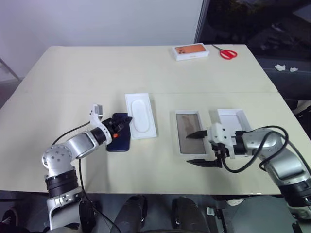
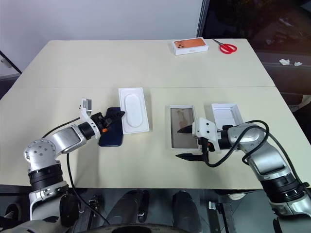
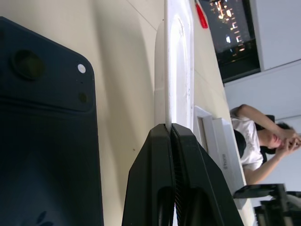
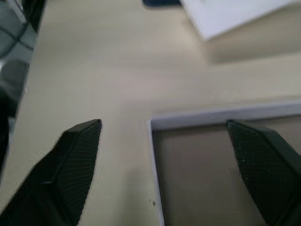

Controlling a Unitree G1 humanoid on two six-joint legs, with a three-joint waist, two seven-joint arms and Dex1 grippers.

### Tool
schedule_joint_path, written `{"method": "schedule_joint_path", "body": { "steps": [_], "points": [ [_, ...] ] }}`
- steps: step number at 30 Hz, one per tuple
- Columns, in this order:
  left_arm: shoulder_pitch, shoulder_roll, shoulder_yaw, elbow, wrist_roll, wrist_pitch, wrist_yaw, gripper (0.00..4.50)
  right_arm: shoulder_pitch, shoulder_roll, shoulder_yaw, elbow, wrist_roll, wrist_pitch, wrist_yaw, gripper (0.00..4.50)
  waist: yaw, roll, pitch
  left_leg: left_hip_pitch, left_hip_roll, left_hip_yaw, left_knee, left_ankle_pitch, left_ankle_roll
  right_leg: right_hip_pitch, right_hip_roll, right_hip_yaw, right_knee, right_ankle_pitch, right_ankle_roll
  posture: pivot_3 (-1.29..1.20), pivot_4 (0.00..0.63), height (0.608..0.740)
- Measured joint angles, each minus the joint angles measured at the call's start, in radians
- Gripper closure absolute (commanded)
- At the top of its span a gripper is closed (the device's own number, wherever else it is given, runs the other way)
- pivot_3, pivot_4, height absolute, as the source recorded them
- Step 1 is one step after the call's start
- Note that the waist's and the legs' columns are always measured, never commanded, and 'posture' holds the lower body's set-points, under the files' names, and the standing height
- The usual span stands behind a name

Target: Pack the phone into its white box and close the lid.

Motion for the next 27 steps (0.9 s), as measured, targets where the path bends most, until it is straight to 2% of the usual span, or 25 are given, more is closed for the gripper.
{"method": "schedule_joint_path", "body": {
  "steps": [2, 3, 6, 7, 12, 21, 24, 27],
  "points": [
    [0.0, 0.0, -0.009, -0.007, -0.008, 0.0, 0.004, 4.5, -0.003, -0.001, 0.042, 0.057, -0.077, -0.071, -0.007, 2.22, 0.0, 0.0, 0.0, 0.0, 0.0, 0.0, 0.0, 0.0, 0.0, 0.0, 0.0, 0.0, 0.0, 0.0, 0.0, 0.0, 0.15, 0.74],
    [0.0, 0.0, -0.01, -0.01, -0.011, 0.0, 0.006, 4.5, -0.003, 0.0, 0.05, 0.077, -0.091, -0.09, -0.009, 2.85, 0.0, 0.0, 0.0, 0.0, 0.0, 0.0, 0.0, 0.0, -0.001, 0.0, 0.0, 0.0, 0.0, 0.0, 0.0, 0.0, 0.15, 0.74],
    [-0.004, -0.001, -0.013, -0.016, -0.021, -0.006, 0.02, 4.5, -0.021, 0.003, 0.051, 0.091, -0.099, -0.112, -0.004, 4.38, -0.001, 0.0, 0.0, 0.0, 0.0, 0.0, 0.0, 0.001, -0.002, 0.0, 0.0, 0.0, 0.0, 0.0, 0.0, 0.0, 0.15, 0.74],
    [-0.006, -0.001, -0.014, -0.016, -0.021, -0.01, 0.021, 4.5, -0.024, 0.006, 0.051, 0.095, -0.1, -0.114, -0.003, 4.45, -0.001, 0.0, 0.0, 0.0, 0.0, 0.0, 0.0, 0.001, -0.002, 0.0, 0.0, 0.0, 0.0, 0.0, 0.0, 0.0, 0.15, 0.74],
    [-0.024, -0.007, -0.024, -0.017, -0.04, -0.032, 0.03, 4.5, -0.084, 0.076, 0.063, 0.108, -0.108, -0.115, -0.02, 4.45, -0.002, 0.0, 0.0, 0.0, 0.0, 0.0, 0.0, 0.001, -0.001, 0.0, 0.0, 0.0, 0.0, 0.0, 0.0, 0.0, 0.15, 0.74],
    [-0.065, -0.005, -0.032, -0.015, -0.081, -0.069, 0.06, 4.5, -0.188, 0.246, 0.167, 0.18, -0.196, -0.146, -0.087, 4.45, -0.002, -0.001, 0.0, 0.0, 0.0, 0.0, 0.0, 0.002, -0.003, -0.001, 0.0, 0.0, 0.0, 0.0, 0.0, 0.0, 0.15, 0.74],
    [-0.063, -0.005, -0.033, -0.015, -0.087, -0.071, 0.068, 4.5, -0.206, 0.267, 0.169, 0.181, -0.193, -0.115, -0.085, 3.54, -0.001, -0.001, 0.0, 0.0, 0.0, 0.0, 0.0, 0.002, -0.003, -0.001, 0.0, 0.0, 0.0, 0.0, 0.0, 0.0, 0.15, 0.74],
    [-0.057, -0.01, -0.04, -0.016, -0.098, -0.072, 0.077, 4.5, -0.209, 0.267, 0.169, 0.181, -0.193, -0.113, -0.085, 2.0, -0.001, -0.001, 0.0, 0.0, 0.0, 0.0, 0.0, 0.002, -0.003, -0.001, 0.0, 0.0, 0.0, 0.0, 0.0, 0.0, 0.15, 0.74]
  ]
}}
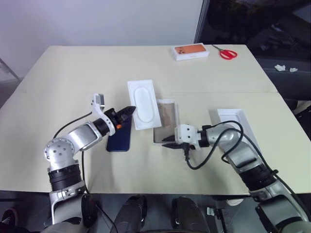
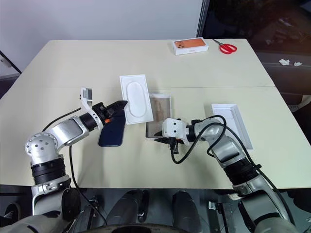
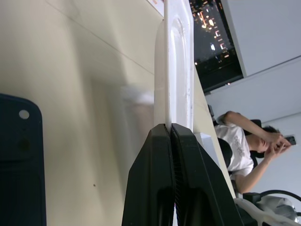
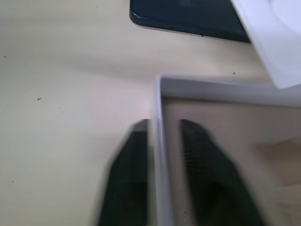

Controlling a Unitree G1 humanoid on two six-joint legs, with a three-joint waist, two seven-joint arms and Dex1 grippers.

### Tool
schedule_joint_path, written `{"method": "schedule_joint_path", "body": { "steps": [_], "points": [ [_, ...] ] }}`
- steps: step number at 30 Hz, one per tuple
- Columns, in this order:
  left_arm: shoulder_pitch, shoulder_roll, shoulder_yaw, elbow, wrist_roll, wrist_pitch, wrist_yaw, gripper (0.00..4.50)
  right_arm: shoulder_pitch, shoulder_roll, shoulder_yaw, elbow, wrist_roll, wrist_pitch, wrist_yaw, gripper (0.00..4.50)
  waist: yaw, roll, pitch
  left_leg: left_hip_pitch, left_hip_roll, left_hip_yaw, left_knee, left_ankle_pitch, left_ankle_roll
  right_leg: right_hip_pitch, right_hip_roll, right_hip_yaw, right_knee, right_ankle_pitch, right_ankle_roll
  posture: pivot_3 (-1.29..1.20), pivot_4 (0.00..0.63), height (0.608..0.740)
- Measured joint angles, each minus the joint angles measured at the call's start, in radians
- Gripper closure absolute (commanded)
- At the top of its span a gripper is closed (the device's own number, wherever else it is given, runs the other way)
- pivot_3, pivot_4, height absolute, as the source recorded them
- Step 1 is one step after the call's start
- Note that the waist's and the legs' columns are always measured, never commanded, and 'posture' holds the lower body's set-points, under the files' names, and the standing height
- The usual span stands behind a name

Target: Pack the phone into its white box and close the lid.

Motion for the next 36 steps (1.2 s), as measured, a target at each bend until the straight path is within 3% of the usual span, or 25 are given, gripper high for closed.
{"method": "schedule_joint_path", "body": {
  "steps": [3, 6, 10, 13, 21, 24, 28, 36],
  "points": [
    [0.012, -0.02, -0.017, -0.014, -0.019, -0.002, 0.01, 4.5, 0.0, -0.001, -0.013, -0.005, 0.025, 0.039, 0.001, 0.45, -0.001, 0.0, 0.0, 0.0, 0.0, 0.0, 0.0, 0.0, 0.0, 0.0, 0.0, 0.0, 0.0, 0.0, 0.0, 0.0, 0.15, 0.74],
    [0.029, -0.031, -0.051, -0.024, -0.02, -0.004, 0.009, 4.5, 0.0, -0.023, -0.058, -0.052, 0.088, 0.105, 0.02, 0.45, -0.001, 0.0, 0.0, 0.0, 0.0, 0.0, 0.0, 0.0, 0.001, 0.0, 0.0, 0.0, 0.0, 0.0, 0.0, 0.0, 0.15, 0.74],
    [0.03, -0.052, -0.094, -0.019, 0.0, -0.027, 0.011, 4.5, 0.002, -0.142, -0.196, -0.115, 0.206, 0.208, 0.062, 0.45, 0.003, 0.0, 0.0, 0.0, -0.001, 0.0, 0.0, -0.003, 0.005, 0.001, -0.001, 0.0, -0.001, 0.0, 0.0, 0.0, 0.15, 0.74],
    [0.033, -0.077, -0.121, -0.016, 0.027, -0.046, 0.017, 4.5, 0.025, -0.212, -0.255, -0.107, 0.213, 0.201, 0.075, 0.45, 0.002, -0.001, 0.0, 0.0, -0.001, -0.001, 0.0, -0.003, 0.005, 0.001, -0.001, 0.0, -0.002, 0.0, 0.0, 0.0, 0.15, 0.74],
    [0.039, -0.107, -0.169, 0.012, 0.086, -0.067, 0.023, 4.5, 0.069, -0.214, -0.262, -0.061, 0.192, 0.149, 0.045, 0.45, -0.001, -0.001, 0.0, 0.0, 0.0, 0.0, 0.0, -0.003, 0.004, 0.0, 0.0, 0.001, 0.0, 0.0, 0.0, 0.0, 0.15, 0.74],
    [0.039, -0.114, -0.169, 0.012, 0.093, -0.068, 0.031, 3.52, 0.068, -0.202, -0.262, -0.061, 0.189, 0.132, 0.03, 0.39, 0.001, -0.001, 0.0, 0.0, -0.001, 0.0, 0.0, -0.002, 0.004, 0.0, -0.001, 0.001, 0.0, 0.0, 0.0, 0.0, 0.15, 0.74],
    [0.039, -0.111, -0.168, 0.012, 0.092, -0.065, 0.034, 1.52, 0.056, -0.194, -0.259, -0.04, 0.172, 0.102, 0.017, 0.39, 0.001, -0.001, 0.0, 0.0, -0.001, 0.0, 0.0, -0.002, 0.004, 0.0, -0.001, 0.0, 0.0, 0.0, 0.0, 0.0, 0.15, 0.74],
    [0.03, -0.075, -0.178, 0.006, 0.094, -0.058, 0.022, 1.52, -0.009, -0.113, -0.238, 0.007, 0.161, 0.073, -0.02, 0.39, -0.003, -0.001, 0.0, 0.0, 0.0, 0.0, 0.0, -0.001, 0.002, 0.0, 0.0, 0.001, 0.0, 0.0, 0.0, 0.0, 0.15, 0.74]
  ]
}}
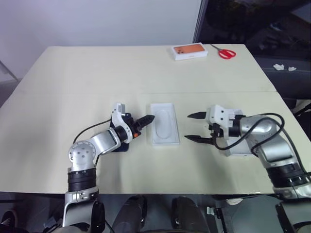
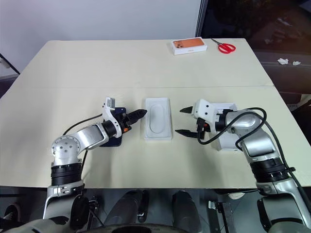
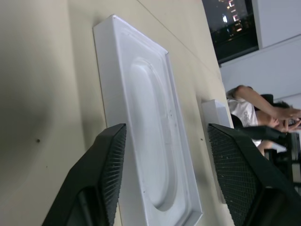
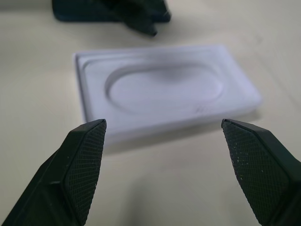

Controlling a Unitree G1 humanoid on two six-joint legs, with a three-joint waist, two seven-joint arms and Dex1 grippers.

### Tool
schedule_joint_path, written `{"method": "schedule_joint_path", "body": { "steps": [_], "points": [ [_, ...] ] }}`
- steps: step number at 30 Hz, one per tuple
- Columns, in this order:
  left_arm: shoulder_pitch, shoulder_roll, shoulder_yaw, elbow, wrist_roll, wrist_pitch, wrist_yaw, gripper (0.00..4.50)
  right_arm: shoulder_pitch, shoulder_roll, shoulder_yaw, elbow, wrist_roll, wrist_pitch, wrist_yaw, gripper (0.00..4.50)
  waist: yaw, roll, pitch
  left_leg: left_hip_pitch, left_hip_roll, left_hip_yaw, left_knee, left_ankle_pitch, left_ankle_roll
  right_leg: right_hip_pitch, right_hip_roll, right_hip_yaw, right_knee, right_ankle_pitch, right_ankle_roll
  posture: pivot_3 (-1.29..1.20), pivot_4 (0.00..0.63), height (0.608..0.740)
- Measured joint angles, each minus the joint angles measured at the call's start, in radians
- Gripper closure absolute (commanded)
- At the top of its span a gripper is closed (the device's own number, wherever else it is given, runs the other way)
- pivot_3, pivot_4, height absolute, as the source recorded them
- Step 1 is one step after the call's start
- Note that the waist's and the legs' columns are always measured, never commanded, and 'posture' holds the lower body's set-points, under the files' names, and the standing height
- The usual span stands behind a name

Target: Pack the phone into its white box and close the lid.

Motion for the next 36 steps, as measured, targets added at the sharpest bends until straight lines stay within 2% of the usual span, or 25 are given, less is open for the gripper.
{"method": "schedule_joint_path", "body": {
  "steps": [5, 6, 8, 14, 20, 23, 29, 36],
  "points": [
    [-0.003, 0.074, -0.03, -0.038, 0.061, -0.025, -0.066, 1.52, -0.102, 0.131, 0.01, 0.023, -0.011, 0.014, -0.108, 0.39, -0.002, 0.0, 0.0, 0.0, 0.0, 0.0, -0.001, 0.001, -0.002, -0.001, 0.0, 0.0, 0.0, 0.0, 0.0, 0.0, 0.15, 0.74],
    [0.0, 0.1, -0.044, -0.059, 0.089, -0.043, -0.097, 1.49, -0.112, 0.15, 0.015, 0.026, -0.017, 0.014, -0.124, 0.64, -0.002, 0.0, 0.0, 0.0, 0.0, 0.0, -0.001, 0.001, -0.002, -0.001, 0.0, 0.0, 0.0, 0.0, 0.0, 0.0, 0.15, 0.74],
    [0.018, 0.167, -0.074, -0.102, 0.148, -0.088, -0.174, 1.48, -0.125, 0.183, 0.038, 0.042, -0.038, 0.017, -0.153, 1.26, -0.002, 0.0, 0.0, 0.0, 0.0, 0.0, -0.002, 0.001, -0.002, -0.001, 0.0, 0.0, 0.0, 0.0, 0.0, 0.0, 0.15, 0.74],
    [0.077, 0.277, -0.058, -0.113, 0.219, -0.177, -0.349, 1.48, -0.138, 0.265, 0.178, 0.108, -0.157, 0.019, -0.224, 4.39, -0.004, 0.0, 0.0, 0.0, 0.0, 0.0, -0.003, 0.001, -0.002, -0.002, 0.0, 0.001, 0.0, 0.0, 0.0, 0.0, 0.15, 0.74],
    [0.107, 0.344, -0.014, -0.101, 0.267, -0.215, -0.413, 1.48, -0.194, 0.303, 0.267, 0.288, -0.297, -0.008, -0.299, 4.45, -0.008, 0.0, 0.0, 0.0, -0.001, 0.0, -0.004, 0.001, -0.002, -0.003, 0.0, 0.001, 0.0, 0.0, 0.0, 0.0, 0.15, 0.74],
    [0.123, 0.353, -0.004, -0.098, 0.281, -0.219, -0.426, 1.48, -0.21, 0.287, 0.294, 0.305, -0.346, -0.046, -0.29, 4.45, -0.007, 0.0, 0.0, 0.0, -0.001, -0.001, -0.004, 0.001, -0.002, -0.003, 0.0, 0.0, 0.0, 0.0, 0.0, 0.0, 0.15, 0.74],
    [0.144, 0.385, 0.028, -0.088, 0.301, -0.22, -0.444, 1.48, -0.184, 0.268, 0.299, 0.25, -0.343, -0.045, -0.222, 4.45, -0.013, 0.0, 0.0, 0.0, -0.001, -0.001, -0.004, -0.001, 0.001, -0.003, 0.0, 0.0, 0.0, 0.0, 0.0, 0.0, 0.15, 0.74],
    [0.152, 0.446, 0.11, 0.002, 0.246, -0.114, -0.476, 1.48, -0.224, 0.309, 0.257, 0.276, -0.335, -0.037, -0.277, 4.45, -0.026, 0.0, 0.0, 0.0, 0.0, -0.001, -0.01, 0.001, -0.001, -0.006, 0.0, 0.0, 0.001, 0.0, 0.0, 0.0, 0.15, 0.74]
  ]
}}
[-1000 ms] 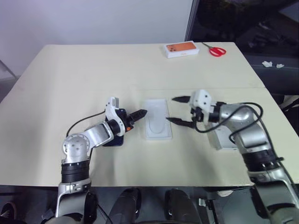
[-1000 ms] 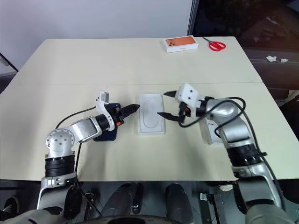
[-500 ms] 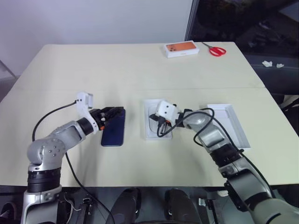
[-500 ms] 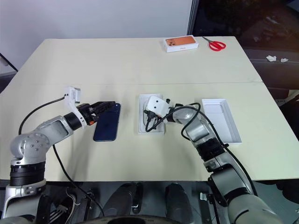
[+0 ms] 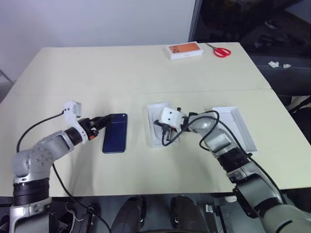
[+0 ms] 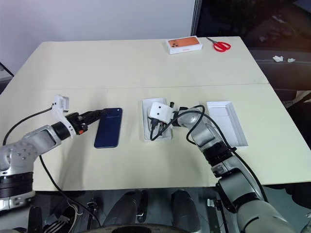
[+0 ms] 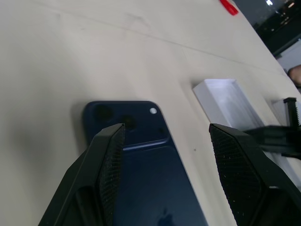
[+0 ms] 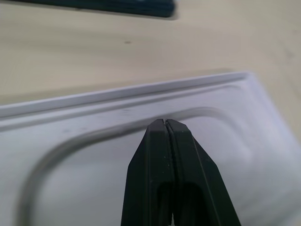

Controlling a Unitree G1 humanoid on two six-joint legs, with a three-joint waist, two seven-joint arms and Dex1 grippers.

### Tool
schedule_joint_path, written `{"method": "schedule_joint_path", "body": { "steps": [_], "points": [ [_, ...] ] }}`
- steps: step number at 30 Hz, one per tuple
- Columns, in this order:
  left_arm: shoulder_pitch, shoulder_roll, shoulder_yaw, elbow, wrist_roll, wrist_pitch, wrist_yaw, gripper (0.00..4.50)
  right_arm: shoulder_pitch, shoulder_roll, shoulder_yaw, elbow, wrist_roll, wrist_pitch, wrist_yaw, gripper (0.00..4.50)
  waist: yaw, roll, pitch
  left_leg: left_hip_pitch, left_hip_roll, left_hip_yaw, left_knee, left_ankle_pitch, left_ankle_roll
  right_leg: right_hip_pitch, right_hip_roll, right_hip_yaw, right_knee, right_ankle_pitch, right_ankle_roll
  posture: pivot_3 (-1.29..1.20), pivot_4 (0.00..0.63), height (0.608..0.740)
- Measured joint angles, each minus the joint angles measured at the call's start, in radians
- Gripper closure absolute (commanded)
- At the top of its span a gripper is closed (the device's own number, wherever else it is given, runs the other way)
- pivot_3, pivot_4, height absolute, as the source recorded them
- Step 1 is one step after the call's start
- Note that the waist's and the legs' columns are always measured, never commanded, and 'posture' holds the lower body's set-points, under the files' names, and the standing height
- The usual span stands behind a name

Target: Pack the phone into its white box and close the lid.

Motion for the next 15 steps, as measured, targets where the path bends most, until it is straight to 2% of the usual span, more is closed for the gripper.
{"method": "schedule_joint_path", "body": {
  "steps": [5, 9, 15],
  "points": [
    [0.001, 0.072, 0.051, 0.088, -0.037, 0.095, -0.029, 1.48, -0.026, 0.061, -0.039, -0.074, 0.058, 0.063, 0.014, 4.45, -0.003, 0.0, 0.0, 0.0, 0.002, 0.0, -0.004, 0.002, -0.003, -0.002, 0.002, 0.0, 0.0, 0.0, 0.0, 0.0, 0.15, 0.74],
    [0.004, 0.129, 0.07, 0.184, -0.034, 0.14, -0.084, 1.48, -0.026, 0.131, 0.03, -0.128, 0.06, 0.126, 0.032, 4.45, -0.003, 0.0, 0.0, 0.0, 0.003, -0.001, -0.005, 0.003, -0.004, -0.003, 0.003, 0.0, 0.001, 0.0, 0.0, 0.0, 0.15, 0.74],
    [0.001, 0.133, 0.024, 0.222, 0.002, 0.17, -0.147, 1.48, -0.056, 0.199, 0.127, -0.121, 0.038, 0.195, 0.049, 4.45, 0.002, -0.001, 0.0, 0.0, 0.002, -0.001, -0.004, 0.003, -0.004, -0.005, 0.002, -0.001, 0.001, 0.0, 0.0, 0.0, 0.15, 0.74]
  ]
}}
